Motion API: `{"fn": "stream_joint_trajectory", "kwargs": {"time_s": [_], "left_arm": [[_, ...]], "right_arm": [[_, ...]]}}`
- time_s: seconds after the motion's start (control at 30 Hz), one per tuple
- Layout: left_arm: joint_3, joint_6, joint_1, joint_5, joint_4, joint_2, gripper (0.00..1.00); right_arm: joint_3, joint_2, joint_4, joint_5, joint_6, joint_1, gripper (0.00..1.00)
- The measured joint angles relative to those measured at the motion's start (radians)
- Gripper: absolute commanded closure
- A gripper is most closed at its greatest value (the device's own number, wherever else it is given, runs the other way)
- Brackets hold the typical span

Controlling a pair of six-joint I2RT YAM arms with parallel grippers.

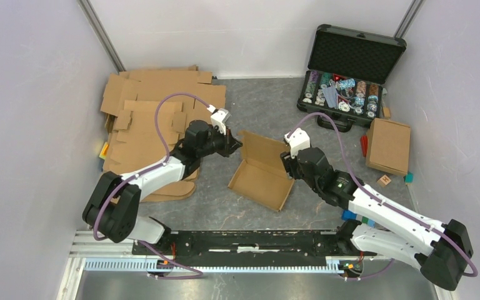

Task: Fold the paper box

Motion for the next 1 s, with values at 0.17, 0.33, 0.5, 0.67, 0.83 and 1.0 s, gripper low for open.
{"fn": "stream_joint_trajectory", "kwargs": {"time_s": [0.17,0.33,0.5,0.67,0.83,1.0], "left_arm": [[-0.025,0.0,-0.019,-0.037,-0.003,-0.038,0.88],[-0.035,0.001,-0.033,-0.069,-0.009,-0.068,0.87],[-0.036,0.001,-0.04,-0.086,-0.01,-0.075,0.87],[-0.036,0.001,-0.045,-0.088,-0.011,-0.075,0.87],[-0.039,0.0,-0.052,-0.106,-0.011,-0.076,0.86],[-0.043,-0.026,-0.071,-0.143,-0.031,-0.091,0.84]], "right_arm": [[0.0,0.003,-0.014,0.035,0.034,-0.005,0.52],[0.0,0.01,-0.047,0.068,0.055,-0.011,0.56],[-0.009,0.009,-0.058,0.092,0.07,-0.015,0.59],[-0.032,0.009,-0.058,0.103,0.09,-0.024,0.74],[-0.037,0.009,-0.039,0.114,0.135,-0.027,0.87],[-0.048,0.014,0.012,0.116,0.203,-0.029,0.98]]}}
